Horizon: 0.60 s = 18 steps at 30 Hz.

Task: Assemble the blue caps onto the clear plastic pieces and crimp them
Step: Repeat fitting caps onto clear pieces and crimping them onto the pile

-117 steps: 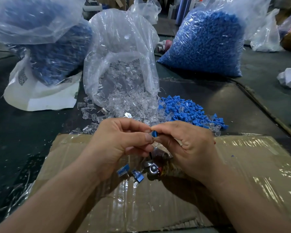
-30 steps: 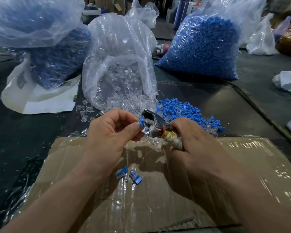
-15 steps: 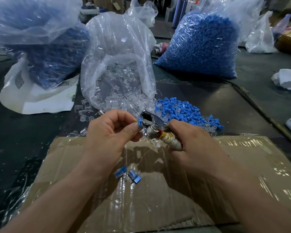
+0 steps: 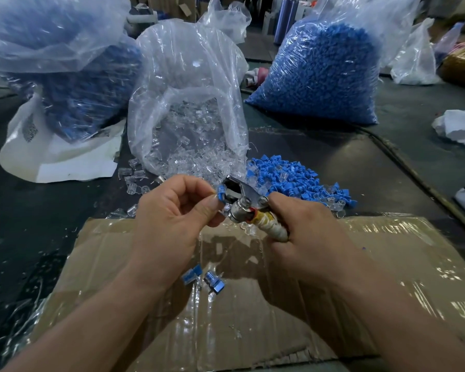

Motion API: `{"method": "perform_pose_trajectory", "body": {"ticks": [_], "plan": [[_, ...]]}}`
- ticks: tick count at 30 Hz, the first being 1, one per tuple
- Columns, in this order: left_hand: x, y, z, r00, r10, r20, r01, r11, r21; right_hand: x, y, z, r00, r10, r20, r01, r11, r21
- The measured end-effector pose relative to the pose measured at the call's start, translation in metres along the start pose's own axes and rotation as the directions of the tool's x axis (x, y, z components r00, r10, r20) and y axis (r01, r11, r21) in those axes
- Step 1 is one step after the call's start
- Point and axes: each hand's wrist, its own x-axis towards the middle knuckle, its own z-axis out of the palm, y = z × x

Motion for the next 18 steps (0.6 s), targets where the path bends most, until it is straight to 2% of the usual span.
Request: {"method": "perform_pose_trajectory", "body": {"ticks": [8, 10, 13, 18], "plan": [[0.002, 0.000, -0.001, 1.000, -0.029, -0.010, 0.029, 1.000, 0.006, 0.003, 0.004, -0.004, 1.000, -0.007, 0.012, 0.007, 1.000, -0.004], [0.004, -0.002, -0.004, 0.998, -0.053, -0.036, 0.053, 0.999, -0.009, 0.003, 0.011, -0.011, 0.998, -0.012, 0.054, 0.013, 1.000, -0.014], [0.010, -0.006, -0.011, 0.980, -0.190, -0.067, 0.181, 0.977, -0.113, 0.000, 0.023, -0.019, 0.982, -0.046, 0.185, 0.053, 0.998, -0.033], [0.014, -0.010, -0.016, 0.943, -0.316, 0.106, 0.311, 0.948, 0.062, 0.001, 0.025, -0.015, 0.937, -0.056, 0.344, 0.088, 0.993, -0.078]]}}
